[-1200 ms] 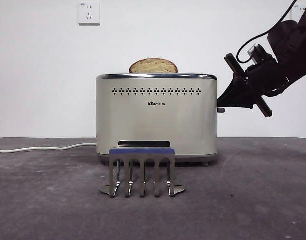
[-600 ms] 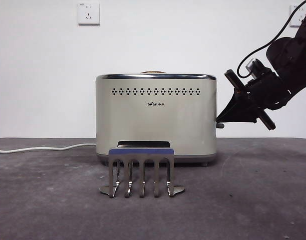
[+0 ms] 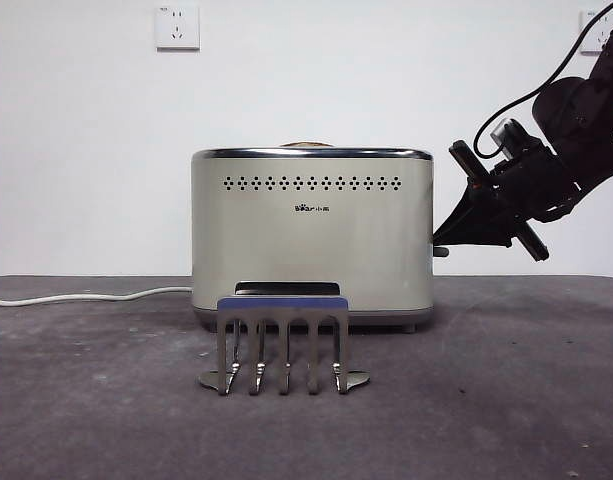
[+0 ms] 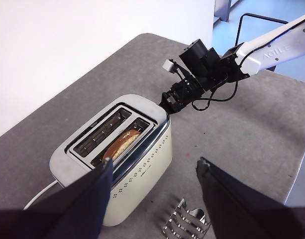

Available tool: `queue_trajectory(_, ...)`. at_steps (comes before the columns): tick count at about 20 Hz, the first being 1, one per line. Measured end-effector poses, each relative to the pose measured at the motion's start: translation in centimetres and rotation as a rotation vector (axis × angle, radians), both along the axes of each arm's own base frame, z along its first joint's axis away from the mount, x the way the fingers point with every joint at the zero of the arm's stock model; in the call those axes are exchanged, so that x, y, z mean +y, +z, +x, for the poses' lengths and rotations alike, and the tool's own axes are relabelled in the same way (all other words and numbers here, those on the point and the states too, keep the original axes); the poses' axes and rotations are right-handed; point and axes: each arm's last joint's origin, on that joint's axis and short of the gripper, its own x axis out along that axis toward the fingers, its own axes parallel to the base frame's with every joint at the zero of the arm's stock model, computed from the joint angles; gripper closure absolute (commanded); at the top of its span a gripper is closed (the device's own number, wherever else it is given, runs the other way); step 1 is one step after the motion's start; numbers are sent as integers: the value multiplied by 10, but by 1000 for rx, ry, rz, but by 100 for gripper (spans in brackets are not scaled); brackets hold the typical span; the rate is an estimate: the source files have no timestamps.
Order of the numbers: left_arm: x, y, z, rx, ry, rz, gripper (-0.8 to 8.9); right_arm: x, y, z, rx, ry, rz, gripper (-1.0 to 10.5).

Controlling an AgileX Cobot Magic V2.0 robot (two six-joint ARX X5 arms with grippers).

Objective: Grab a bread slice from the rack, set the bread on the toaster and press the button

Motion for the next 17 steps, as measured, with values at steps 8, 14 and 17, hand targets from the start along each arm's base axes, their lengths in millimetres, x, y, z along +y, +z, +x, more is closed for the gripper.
queue_trajectory(8,0,0,0,0,0,0,526,0,0,0,-1,2,-3,959)
queue_trajectory(14,0,0,0,1,0,1,526,-1,7,-2,-8,-7,-11,959)
queue_trajectory(17,0,-1,0,5,0,3,526,-4,29,-10,-46,-30,-24,959)
